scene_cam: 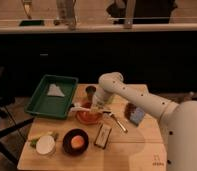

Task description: Place brush in red bowl

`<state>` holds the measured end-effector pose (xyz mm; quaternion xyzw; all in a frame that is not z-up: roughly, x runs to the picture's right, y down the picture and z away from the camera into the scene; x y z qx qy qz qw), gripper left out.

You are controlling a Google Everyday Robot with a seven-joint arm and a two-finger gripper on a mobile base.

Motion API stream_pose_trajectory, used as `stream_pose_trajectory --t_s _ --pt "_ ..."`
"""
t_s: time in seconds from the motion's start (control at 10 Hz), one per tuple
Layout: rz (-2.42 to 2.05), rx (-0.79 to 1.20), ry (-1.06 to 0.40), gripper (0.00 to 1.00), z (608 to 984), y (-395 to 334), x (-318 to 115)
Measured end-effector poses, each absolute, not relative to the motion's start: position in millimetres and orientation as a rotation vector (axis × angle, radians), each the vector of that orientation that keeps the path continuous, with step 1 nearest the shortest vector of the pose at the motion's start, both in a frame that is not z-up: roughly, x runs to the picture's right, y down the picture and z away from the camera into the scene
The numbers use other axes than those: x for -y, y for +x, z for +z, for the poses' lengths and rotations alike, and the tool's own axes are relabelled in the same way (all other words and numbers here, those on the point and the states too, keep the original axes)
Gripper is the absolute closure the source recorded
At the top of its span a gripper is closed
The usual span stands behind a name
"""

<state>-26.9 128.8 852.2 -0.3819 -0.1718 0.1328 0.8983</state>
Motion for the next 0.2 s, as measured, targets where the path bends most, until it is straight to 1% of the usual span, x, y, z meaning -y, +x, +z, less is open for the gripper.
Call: stream_pose_trajectory --t_s 0.2 --pt "0.273 0.354 -0.796 0.20 852.2 -26.4 -128.4"
